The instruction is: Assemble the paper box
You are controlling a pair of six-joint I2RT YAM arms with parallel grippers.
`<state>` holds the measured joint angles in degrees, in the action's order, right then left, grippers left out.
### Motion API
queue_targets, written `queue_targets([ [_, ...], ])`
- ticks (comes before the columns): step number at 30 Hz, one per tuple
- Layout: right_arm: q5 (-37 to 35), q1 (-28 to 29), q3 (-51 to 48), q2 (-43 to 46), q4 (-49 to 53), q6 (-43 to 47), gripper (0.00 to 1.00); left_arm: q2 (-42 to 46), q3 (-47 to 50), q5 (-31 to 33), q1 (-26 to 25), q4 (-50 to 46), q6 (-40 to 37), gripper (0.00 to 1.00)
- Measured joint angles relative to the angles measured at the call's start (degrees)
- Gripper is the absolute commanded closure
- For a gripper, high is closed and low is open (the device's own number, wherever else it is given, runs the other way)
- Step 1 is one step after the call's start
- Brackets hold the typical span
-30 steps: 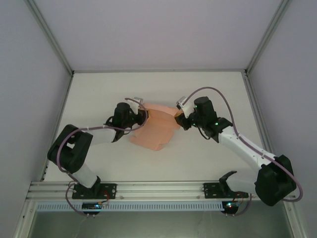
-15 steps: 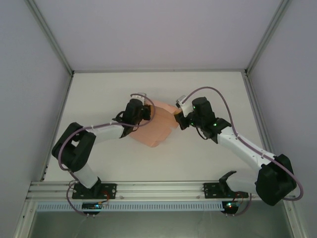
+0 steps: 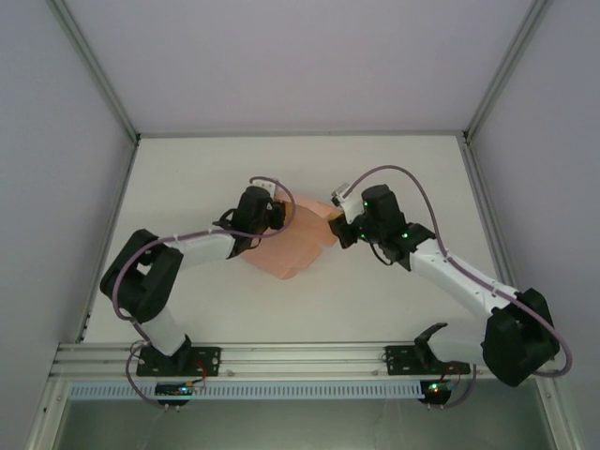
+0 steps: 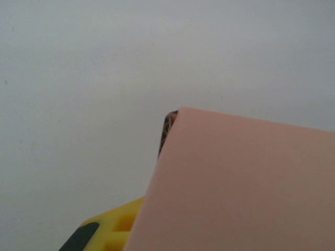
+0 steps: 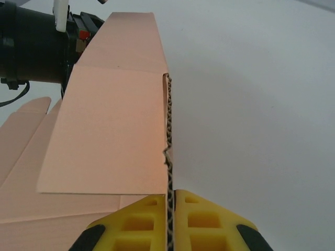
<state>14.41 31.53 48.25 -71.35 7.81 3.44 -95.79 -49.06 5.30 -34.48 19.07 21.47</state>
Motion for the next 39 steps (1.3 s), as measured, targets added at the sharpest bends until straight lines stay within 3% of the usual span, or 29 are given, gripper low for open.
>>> queue_targets([
  [2, 1.05, 0.00, -0.17, -1.81, -0.09, 1.14, 1.00, 0.00, 2.23, -1.49, 0.68, 0.28, -0.63, 0.87],
  [6, 1.90, 0.00, -1.25, -4.92, -0.17, 2.43, 0.78, -0.02, 4.55, -1.33, 0.85, -0.33, -0.96, 0.93],
  [9, 1.68, -0.13, -1.62, -5.68, 1.14, 2.58, 0.36, -0.07, 4.55, 1.49, 1.42, -1.14, -1.51, 0.95],
  [13, 0.50, -0.13, -1.62, -3.78, 1.09, 1.73, 0.01, -0.11, 4.55, 4.72, 1.46, -1.27, -1.29, 1.00],
  [23, -7.63, -1.60, -1.40, 4.57, -2.29, -5.55, 0.01, 0.83, 4.66, 9.97, 0.79, -2.32, 1.11, 1.00],
  [39, -10.12, -1.09, 6.16, -13.31, -5.49, -7.56, 0.01, 5.90, 6.34, 10.36, -0.79, -4.33, 1.95, 1.00],
])
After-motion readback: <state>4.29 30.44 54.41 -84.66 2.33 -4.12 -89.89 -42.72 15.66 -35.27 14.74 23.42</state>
